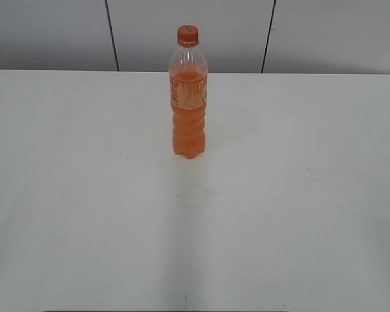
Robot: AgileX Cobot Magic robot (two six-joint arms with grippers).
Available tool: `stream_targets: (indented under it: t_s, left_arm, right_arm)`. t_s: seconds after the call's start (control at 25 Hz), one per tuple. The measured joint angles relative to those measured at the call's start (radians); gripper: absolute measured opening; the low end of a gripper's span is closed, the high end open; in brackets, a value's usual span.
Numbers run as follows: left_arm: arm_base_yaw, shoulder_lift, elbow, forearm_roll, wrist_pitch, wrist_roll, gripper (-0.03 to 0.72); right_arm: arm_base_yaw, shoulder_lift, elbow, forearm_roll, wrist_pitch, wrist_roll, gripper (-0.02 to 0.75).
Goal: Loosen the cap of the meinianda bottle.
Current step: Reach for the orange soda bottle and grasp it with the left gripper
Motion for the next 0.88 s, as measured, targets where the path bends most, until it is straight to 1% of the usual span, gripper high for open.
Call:
stream_targets:
  t_s: [0.6,0.72,0.88]
  left_arm:
    - [0.000,0.000,-0.001,0.000,-0.004,0.000,0.533]
    - [0.000,0.001,-0.027,0.001,-0.052,0.000,0.531]
    - [0.000,0.069,-0.093,0.001,-0.182,0.015,0.532]
  right_arm:
    - [0.000,0.000,0.000,0.000,0.000,0.000,0.587]
    - [0.000,0.000,0.000,0.000,0.000,0.000,0.587]
    - [0.000,0.000,0.000,0.000,0.000,0.000,0.587]
